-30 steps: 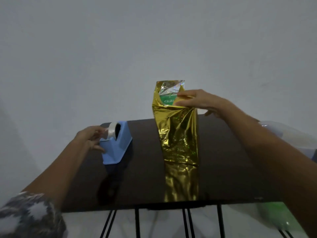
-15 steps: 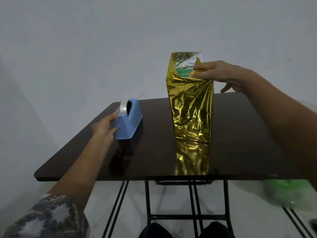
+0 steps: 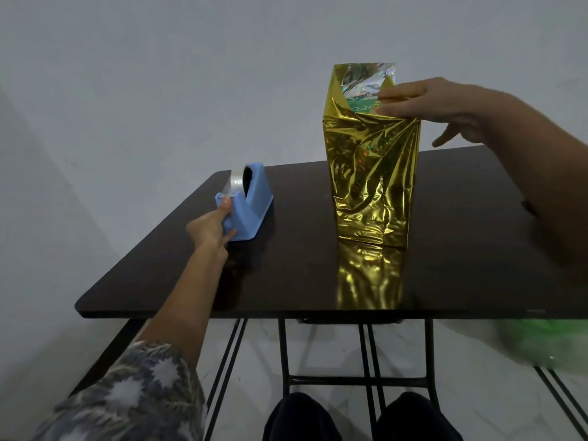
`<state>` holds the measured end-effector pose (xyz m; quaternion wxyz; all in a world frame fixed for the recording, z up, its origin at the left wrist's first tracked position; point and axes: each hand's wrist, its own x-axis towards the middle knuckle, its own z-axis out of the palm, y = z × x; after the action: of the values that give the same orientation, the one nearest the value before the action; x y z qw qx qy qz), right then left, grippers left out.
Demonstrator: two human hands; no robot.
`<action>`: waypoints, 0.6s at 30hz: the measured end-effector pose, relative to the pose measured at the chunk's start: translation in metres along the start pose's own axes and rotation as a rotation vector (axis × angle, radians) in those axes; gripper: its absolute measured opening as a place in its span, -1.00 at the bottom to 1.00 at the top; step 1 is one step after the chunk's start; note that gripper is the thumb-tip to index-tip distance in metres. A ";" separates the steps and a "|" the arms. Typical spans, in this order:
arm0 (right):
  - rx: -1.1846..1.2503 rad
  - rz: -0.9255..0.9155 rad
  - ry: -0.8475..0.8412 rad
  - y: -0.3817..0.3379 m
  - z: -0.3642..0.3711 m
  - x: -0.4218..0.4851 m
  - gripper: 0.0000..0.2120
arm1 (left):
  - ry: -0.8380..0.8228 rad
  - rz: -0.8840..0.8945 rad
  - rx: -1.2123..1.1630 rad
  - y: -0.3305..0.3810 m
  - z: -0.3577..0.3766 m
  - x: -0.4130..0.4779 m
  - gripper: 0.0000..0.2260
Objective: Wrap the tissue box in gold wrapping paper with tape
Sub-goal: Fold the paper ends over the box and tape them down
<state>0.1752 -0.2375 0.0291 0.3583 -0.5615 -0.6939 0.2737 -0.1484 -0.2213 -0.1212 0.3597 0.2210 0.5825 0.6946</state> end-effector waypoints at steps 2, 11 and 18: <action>-0.002 -0.001 0.001 0.000 0.000 0.000 -0.46 | 0.001 -0.025 -0.038 -0.002 0.000 0.003 -0.68; 0.022 -0.025 0.003 -0.005 -0.002 -0.012 -0.47 | 0.107 -0.066 -0.073 -0.009 -0.007 -0.022 -0.70; -0.042 -0.129 -0.030 -0.006 -0.006 -0.010 -0.43 | 0.004 0.115 -0.137 0.024 0.013 -0.073 -0.82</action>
<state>0.1777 -0.2489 0.0351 0.3529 -0.5189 -0.7395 0.2435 -0.0971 -0.2697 -0.0869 0.3322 0.2276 0.5207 0.7528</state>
